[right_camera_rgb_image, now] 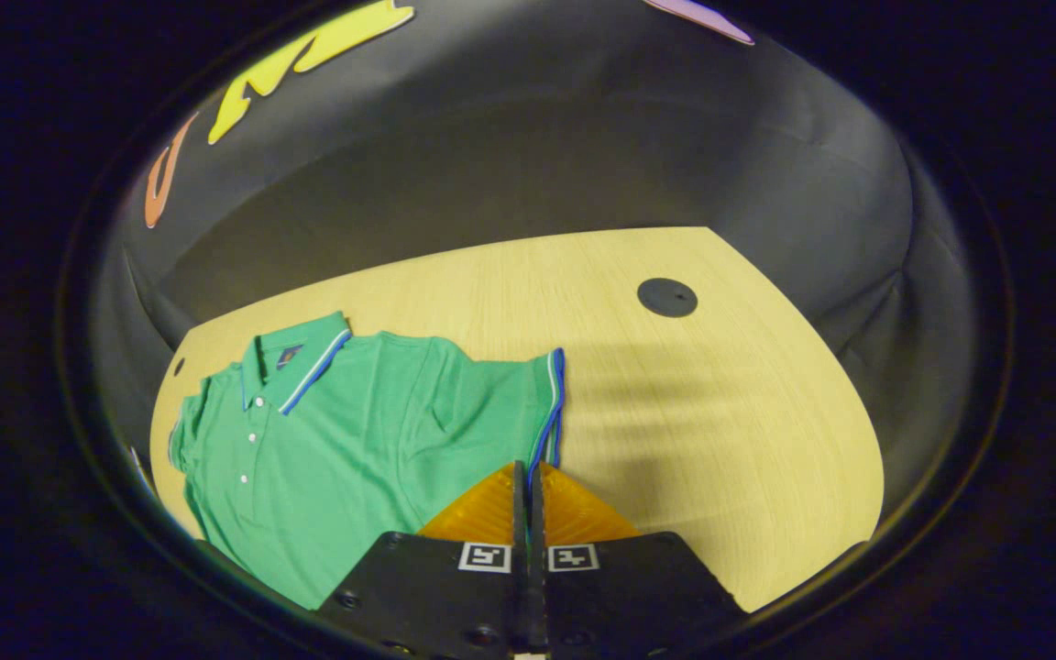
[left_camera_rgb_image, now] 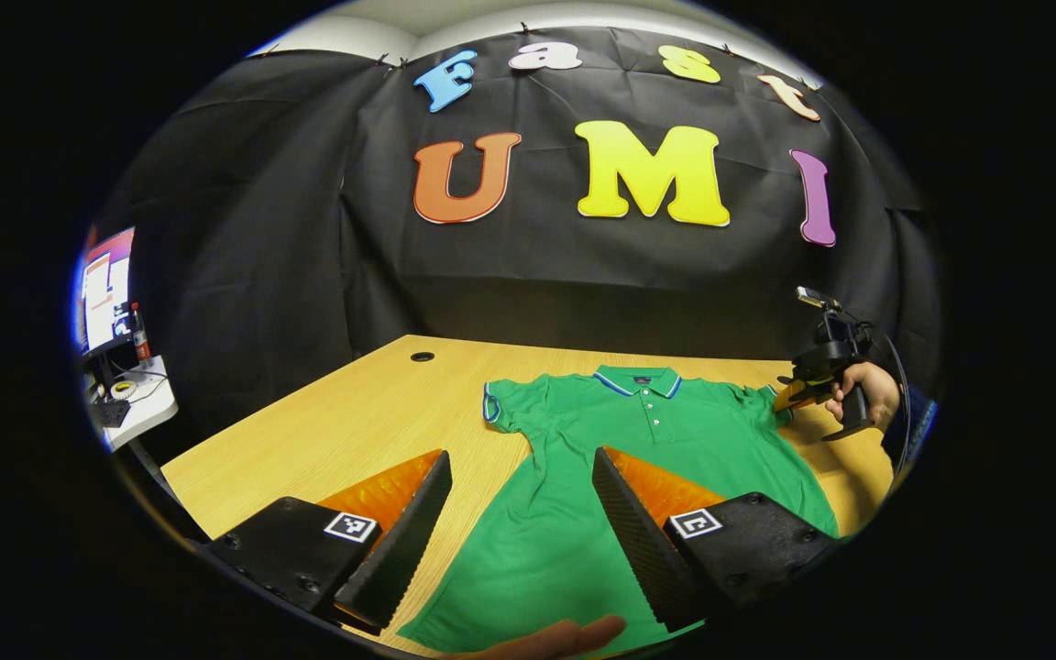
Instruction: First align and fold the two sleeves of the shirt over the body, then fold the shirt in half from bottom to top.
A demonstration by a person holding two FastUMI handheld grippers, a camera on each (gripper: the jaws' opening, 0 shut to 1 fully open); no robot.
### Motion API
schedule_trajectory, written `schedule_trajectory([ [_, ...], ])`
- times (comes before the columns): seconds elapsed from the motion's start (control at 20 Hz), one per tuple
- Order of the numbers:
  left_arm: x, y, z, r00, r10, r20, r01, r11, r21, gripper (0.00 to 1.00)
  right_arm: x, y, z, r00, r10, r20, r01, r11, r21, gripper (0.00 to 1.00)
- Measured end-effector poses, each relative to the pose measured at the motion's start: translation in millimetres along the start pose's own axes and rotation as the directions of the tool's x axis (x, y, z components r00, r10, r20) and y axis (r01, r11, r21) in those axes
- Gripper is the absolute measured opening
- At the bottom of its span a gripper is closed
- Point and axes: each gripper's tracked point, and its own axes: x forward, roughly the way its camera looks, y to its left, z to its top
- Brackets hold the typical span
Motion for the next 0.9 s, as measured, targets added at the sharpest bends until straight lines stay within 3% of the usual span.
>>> schedule_trajectory([
  [0.35,-4.7,8.4,9.3,1.000,0.008,0.026,-0.007,1.000,-0.008,0.99,-32.8,38.6,17.3,0.998,0.018,0.063,-0.012,0.995,-0.094,0.00],
  [0.65,-6.5,10.1,12.7,0.999,0.007,0.033,-0.007,1.000,-0.011,0.99,-43.8,109.9,8.4,0.992,0.094,0.090,-0.073,0.974,-0.216,0.00],
  [0.8,-6.0,9.5,12.6,0.999,0.006,0.032,-0.006,1.000,-0.005,0.99,-48.4,137.4,2.7,0.989,0.116,0.092,-0.095,0.975,-0.202,0.00],
  [0.85,-4.8,8.3,12.2,0.999,0.005,0.032,-0.005,1.000,-0.005,0.99,-51.1,144.4,3.5,0.986,0.129,0.104,-0.106,0.973,-0.204,0.02],
  [0.9,-3.8,7.4,8.9,1.000,0.004,0.025,-0.004,1.000,-0.006,0.99,-51.6,149.3,3.4,0.982,0.145,0.122,-0.119,0.972,-0.205,0.12],
])
